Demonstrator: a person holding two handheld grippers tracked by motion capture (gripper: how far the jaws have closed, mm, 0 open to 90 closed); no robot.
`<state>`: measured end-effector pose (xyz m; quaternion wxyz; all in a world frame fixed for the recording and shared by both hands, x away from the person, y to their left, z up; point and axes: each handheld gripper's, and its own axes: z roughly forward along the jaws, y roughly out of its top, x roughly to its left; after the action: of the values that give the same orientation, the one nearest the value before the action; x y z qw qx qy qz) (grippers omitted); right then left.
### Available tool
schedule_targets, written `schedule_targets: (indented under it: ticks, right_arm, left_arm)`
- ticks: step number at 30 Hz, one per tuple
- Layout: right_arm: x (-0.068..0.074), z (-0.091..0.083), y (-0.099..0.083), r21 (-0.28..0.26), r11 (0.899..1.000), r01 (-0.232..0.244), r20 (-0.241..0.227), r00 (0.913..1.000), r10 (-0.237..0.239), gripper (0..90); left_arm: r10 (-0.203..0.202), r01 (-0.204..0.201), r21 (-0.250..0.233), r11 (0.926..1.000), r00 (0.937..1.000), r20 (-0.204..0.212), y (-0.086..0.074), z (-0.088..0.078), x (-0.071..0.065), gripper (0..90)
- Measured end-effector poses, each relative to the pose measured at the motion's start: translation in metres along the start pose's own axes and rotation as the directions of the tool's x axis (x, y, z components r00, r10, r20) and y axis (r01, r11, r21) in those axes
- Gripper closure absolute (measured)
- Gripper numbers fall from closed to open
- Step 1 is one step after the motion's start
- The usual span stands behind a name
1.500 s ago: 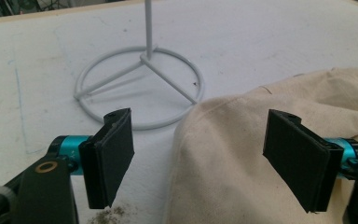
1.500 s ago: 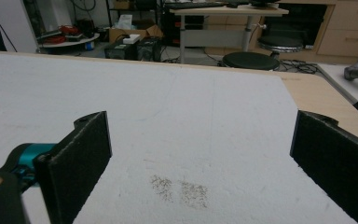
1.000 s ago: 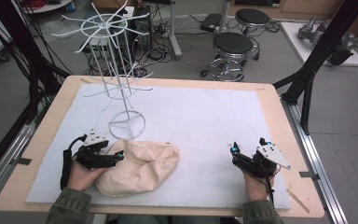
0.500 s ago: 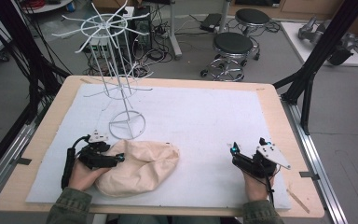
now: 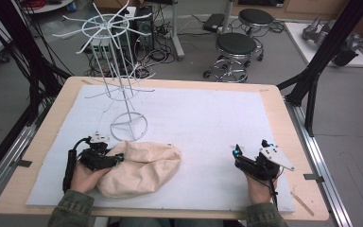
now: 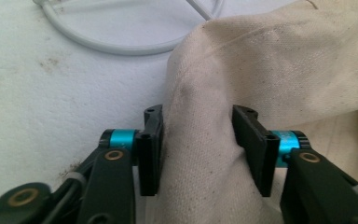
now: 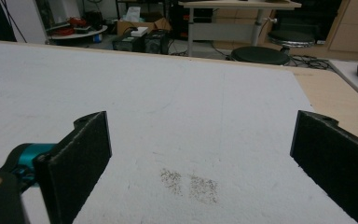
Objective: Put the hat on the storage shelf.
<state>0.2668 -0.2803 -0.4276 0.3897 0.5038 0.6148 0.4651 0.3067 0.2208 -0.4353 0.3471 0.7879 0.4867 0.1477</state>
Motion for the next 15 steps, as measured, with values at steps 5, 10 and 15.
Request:
schedule_targets:
  ticks: [5,10,15]
  right_arm:
    - [0.000,0.000,0.000,0.005,1.000,-0.010,-0.007,0.9999,0.010,4.2]
    - [-0.001,0.000,0.000,0.004,1.000,-0.013,-0.006,0.9999,0.013,4.2]
    - [-0.001,0.000,0.000,0.003,1.000,-0.010,-0.008,0.9999,0.010,4.2]
  left_arm:
    - [-0.012,0.012,0.003,0.9999,0.9999,0.010,0.001,-0.004,0.002,65.1]
    - [-0.038,0.040,-0.050,0.9980,0.9983,0.044,0.000,-0.010,0.006,70.3]
    - [-0.067,0.074,-0.096,0.9927,0.9950,0.074,0.001,-0.015,0.008,76.0]
